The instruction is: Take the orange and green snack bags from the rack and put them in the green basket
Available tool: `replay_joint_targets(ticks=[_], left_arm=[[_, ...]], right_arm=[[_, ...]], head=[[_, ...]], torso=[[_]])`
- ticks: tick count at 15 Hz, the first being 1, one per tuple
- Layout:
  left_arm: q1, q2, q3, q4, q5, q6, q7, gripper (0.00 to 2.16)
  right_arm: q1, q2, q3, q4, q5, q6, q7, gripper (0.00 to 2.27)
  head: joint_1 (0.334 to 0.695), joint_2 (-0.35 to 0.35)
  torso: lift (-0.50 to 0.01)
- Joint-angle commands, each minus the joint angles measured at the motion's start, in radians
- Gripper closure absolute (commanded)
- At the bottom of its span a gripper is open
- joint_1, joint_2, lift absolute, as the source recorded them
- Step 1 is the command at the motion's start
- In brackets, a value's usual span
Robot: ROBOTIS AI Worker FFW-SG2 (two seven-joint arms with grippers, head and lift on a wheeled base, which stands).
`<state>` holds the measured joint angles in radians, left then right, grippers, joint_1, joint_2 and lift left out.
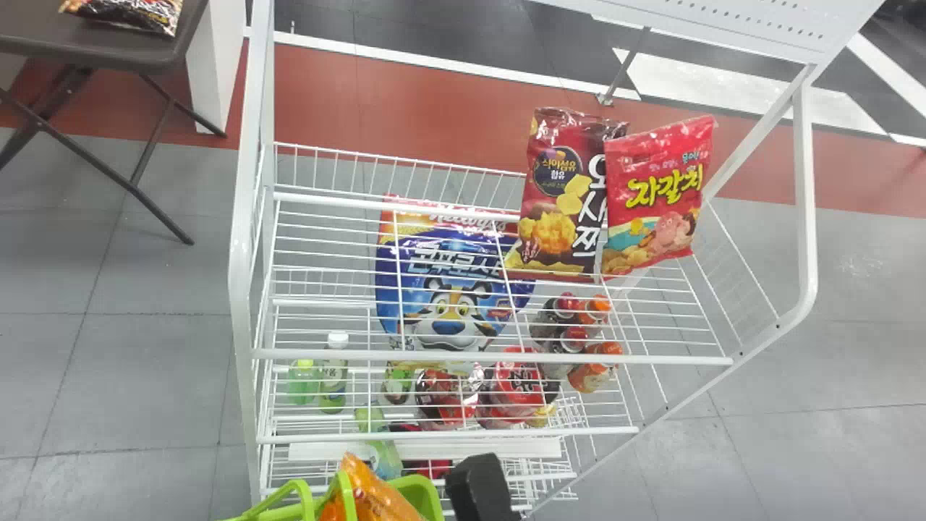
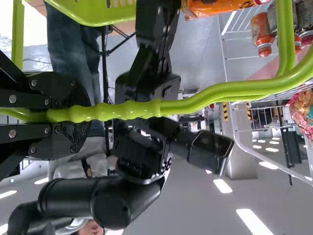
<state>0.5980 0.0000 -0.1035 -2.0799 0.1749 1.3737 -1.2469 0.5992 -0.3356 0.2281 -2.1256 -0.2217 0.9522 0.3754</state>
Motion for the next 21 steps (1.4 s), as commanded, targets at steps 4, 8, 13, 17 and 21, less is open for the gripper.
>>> replay_joint_targets(ticks=[4,8,13,17,21], left_arm=[[0.017,-0.003,-0.001,-0.019,-0.008,-0.003,0.001,2.15],[0.011,-0.003,-0.004,-0.014,-0.008,-0.003,0.004,2.15],[0.013,-0.003,-0.004,-0.016,-0.008,-0.003,0.006,2.15],[0.011,-0.003,-0.005,-0.017,-0.008,-0.003,0.007,2.15],[0.011,-0.003,-0.005,-0.011,-0.008,-0.015,0.011,2.15]], right_arm=[[0.048,-0.033,0.031,-0.063,0.008,0.060,-0.013,1.01],[0.129,-0.039,-0.112,-0.234,-0.035,0.262,-0.007,0.05],[0.126,-0.026,-0.303,-0.373,-0.099,0.495,0.011,0.06],[0.108,0.030,-0.429,-0.390,-0.162,0.302,0.008,0.05],[0.123,0.073,-0.426,-0.344,-0.153,-0.306,-0.019,0.05]], head=[[0.695,-0.350],[0.695,-0.350],[0.695,-0.350],[0.695,-0.350],[0.695,-0.350]], torso=[[0.000],[0.000],[0.000],[0.000],[0.000]])
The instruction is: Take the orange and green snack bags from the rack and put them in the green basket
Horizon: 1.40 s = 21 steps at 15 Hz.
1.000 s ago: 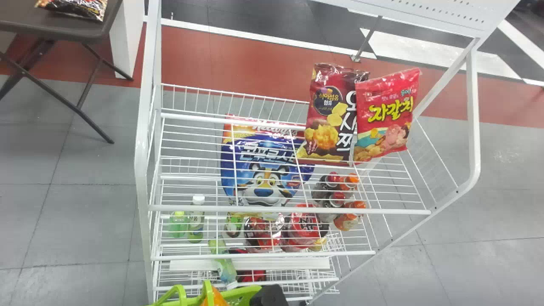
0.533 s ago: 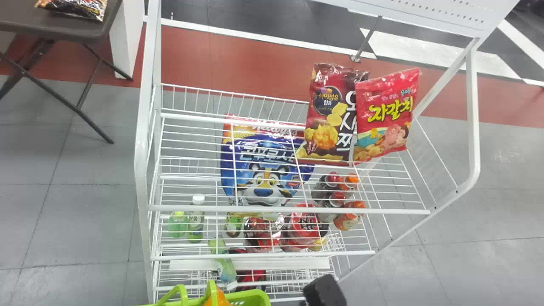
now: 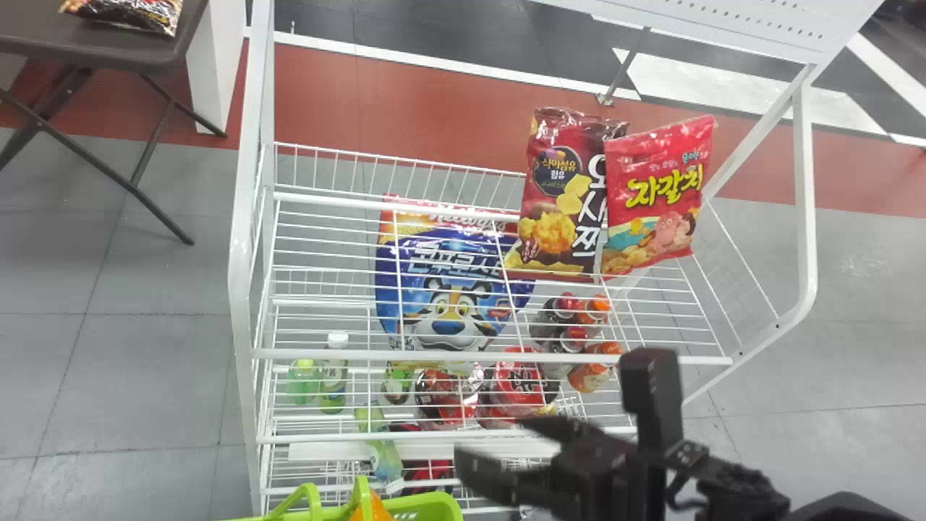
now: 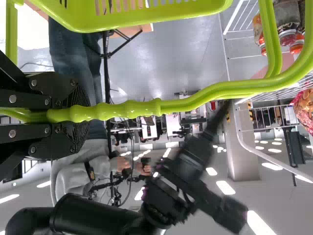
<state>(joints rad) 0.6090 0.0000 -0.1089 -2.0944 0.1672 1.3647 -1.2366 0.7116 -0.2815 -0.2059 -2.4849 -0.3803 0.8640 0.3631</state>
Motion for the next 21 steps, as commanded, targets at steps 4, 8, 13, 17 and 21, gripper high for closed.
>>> replay_joint_targets(ticks=[4,8,13,17,21], left_arm=[[0.000,-0.003,0.006,0.008,0.000,-0.019,0.002,2.15],[-0.003,-0.003,0.009,0.014,0.000,-0.025,0.002,2.15],[-0.003,-0.003,0.008,0.017,0.002,-0.025,-0.011,2.15],[0.003,-0.003,0.008,0.016,0.006,-0.025,-0.014,2.15],[0.003,-0.003,0.006,0.013,0.005,-0.025,-0.014,2.15]], right_arm=[[0.055,0.061,0.097,0.093,0.101,-0.635,-0.099,0.08],[0.124,0.102,0.131,0.152,0.135,-0.828,-0.173,0.08],[0.178,0.145,0.151,0.205,0.167,-1.012,-0.199,0.08],[0.197,0.166,0.145,0.189,0.167,-1.000,-0.199,0.08],[0.204,0.171,0.128,0.176,0.158,-1.003,-0.199,0.08]], head=[[0.695,-0.350],[0.695,-0.350],[0.695,-0.350],[0.695,-0.350],[0.695,-0.350]], torso=[[0.000],[0.000],[0.000],[0.000],[0.000]])
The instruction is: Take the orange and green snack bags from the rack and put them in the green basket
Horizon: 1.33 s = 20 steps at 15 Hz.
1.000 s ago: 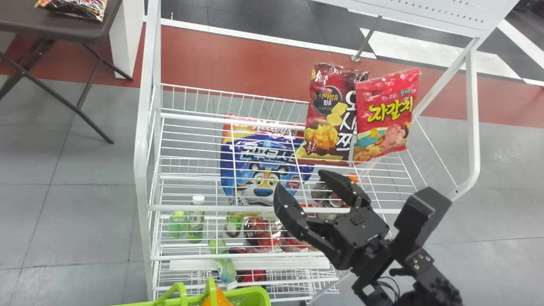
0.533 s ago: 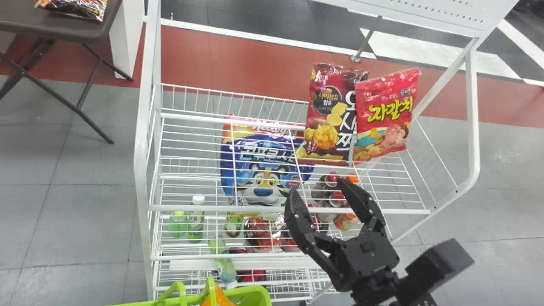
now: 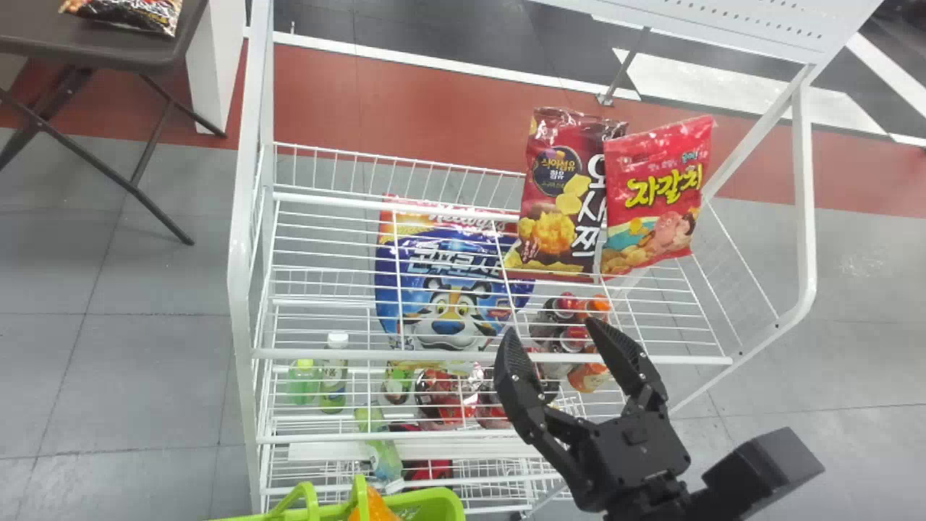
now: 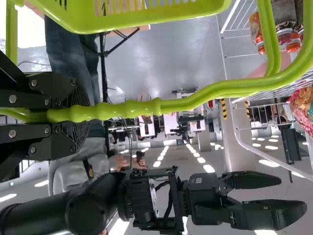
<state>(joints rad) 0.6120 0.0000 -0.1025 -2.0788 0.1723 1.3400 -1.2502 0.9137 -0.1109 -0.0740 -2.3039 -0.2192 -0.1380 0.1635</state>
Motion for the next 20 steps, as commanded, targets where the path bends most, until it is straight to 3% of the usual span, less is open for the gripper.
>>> replay_joint_targets(ticks=[1,20], left_arm=[[0.000,-0.003,0.000,-0.004,-0.001,0.003,0.000,2.15],[0.002,-0.003,0.000,-0.009,0.001,0.003,0.000,2.15]], right_arm=[[0.002,0.000,-0.003,-0.006,-0.002,-0.004,0.001,0.08],[0.011,-0.006,-0.012,-0.005,-0.009,-0.053,0.002,0.09]], head=[[0.695,-0.350],[0.695,-0.350]], torso=[[0.000],[0.000]])
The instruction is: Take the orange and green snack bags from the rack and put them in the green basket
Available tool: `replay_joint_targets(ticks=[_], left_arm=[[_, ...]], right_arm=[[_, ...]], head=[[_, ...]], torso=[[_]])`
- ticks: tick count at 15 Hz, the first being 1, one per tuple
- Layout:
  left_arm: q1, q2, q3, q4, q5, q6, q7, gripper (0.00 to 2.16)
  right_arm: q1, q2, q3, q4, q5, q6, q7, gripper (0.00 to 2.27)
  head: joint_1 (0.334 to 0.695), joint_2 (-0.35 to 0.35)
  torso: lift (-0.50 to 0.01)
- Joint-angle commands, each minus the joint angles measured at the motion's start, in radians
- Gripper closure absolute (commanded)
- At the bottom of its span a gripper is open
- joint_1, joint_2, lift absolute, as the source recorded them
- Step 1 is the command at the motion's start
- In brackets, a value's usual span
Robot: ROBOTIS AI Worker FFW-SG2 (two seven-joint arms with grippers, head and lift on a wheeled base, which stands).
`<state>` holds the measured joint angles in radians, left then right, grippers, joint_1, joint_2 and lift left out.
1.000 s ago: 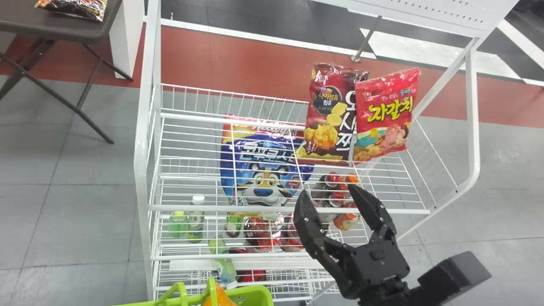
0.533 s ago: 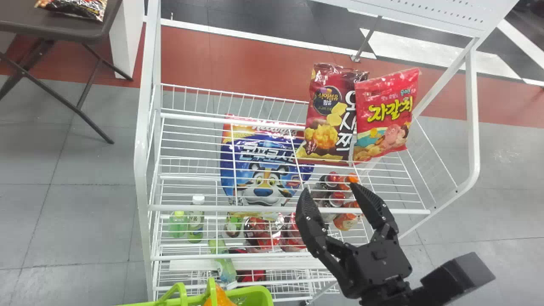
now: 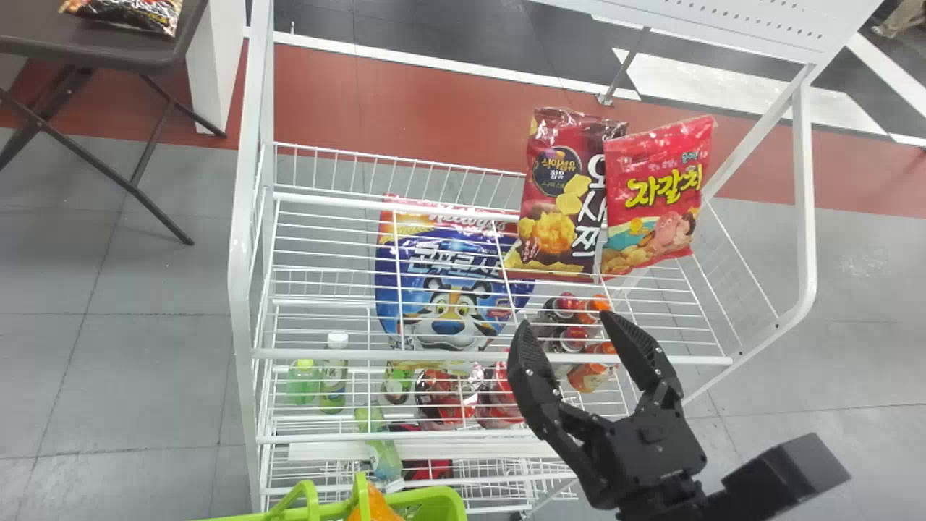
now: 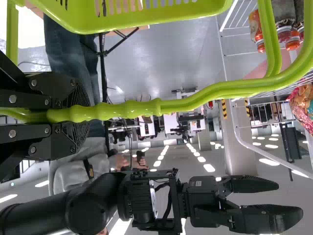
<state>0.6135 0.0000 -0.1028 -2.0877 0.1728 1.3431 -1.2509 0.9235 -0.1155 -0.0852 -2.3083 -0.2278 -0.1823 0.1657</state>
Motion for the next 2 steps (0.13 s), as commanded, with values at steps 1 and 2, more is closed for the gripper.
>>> replay_joint_targets(ticks=[1,2], left_arm=[[0.000,-0.003,0.000,0.000,0.001,0.000,-0.001,2.15],[0.000,-0.003,0.000,0.000,0.001,0.000,-0.001,2.15]], right_arm=[[0.001,-0.001,-0.002,0.000,-0.002,-0.012,0.000,0.09],[0.001,-0.001,-0.004,0.000,-0.005,-0.012,0.000,0.09]], head=[[0.695,-0.350],[0.695,-0.350]], torso=[[0.000],[0.000]])
